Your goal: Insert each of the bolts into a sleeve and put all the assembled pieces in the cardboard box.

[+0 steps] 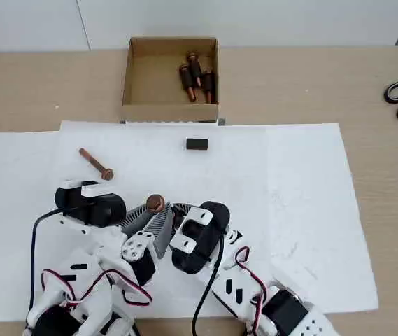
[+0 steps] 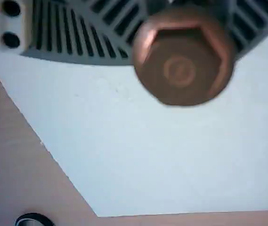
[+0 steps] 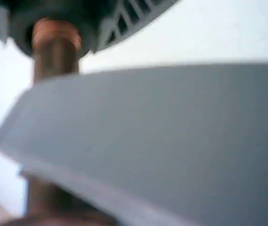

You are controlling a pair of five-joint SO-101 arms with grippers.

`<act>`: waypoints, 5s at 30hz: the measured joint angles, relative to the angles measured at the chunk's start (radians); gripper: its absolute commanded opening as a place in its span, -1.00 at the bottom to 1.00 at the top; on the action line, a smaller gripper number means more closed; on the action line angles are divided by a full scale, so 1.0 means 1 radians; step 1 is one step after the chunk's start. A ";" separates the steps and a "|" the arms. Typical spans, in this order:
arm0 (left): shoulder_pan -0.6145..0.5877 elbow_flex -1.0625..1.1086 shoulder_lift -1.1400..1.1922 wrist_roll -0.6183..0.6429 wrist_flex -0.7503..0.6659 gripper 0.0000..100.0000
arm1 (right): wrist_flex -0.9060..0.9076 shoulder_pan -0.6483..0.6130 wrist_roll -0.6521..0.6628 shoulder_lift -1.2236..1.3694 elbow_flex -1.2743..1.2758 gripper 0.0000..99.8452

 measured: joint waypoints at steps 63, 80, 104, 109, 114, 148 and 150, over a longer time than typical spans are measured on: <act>-0.609 0.094 0.011 -0.379 0.038 -0.99 | 0.160 0.304 -0.198 0.071 -0.224 -1.00; -0.638 0.376 0.011 -0.394 -0.098 -0.99 | 0.160 0.427 -0.203 1.106 -1.036 -0.99; -0.638 0.419 0.011 -0.394 -0.138 -0.99 | -0.554 0.496 -0.014 2.381 -1.832 -0.99; -0.638 0.419 0.011 -0.394 -0.138 -0.99 | -0.594 0.496 -0.014 2.596 -2.018 -0.98; -0.638 0.419 0.011 -0.394 -0.138 -0.99 | -0.594 0.496 -0.014 2.714 -2.153 -0.68; -0.638 0.419 0.011 -0.394 -0.138 -0.99 | 0.783 0.477 -0.023 2.410 -2.398 -0.95; -0.638 0.419 0.011 -0.394 -0.138 -0.99 | 0.862 0.476 0.107 2.404 -2.398 -0.95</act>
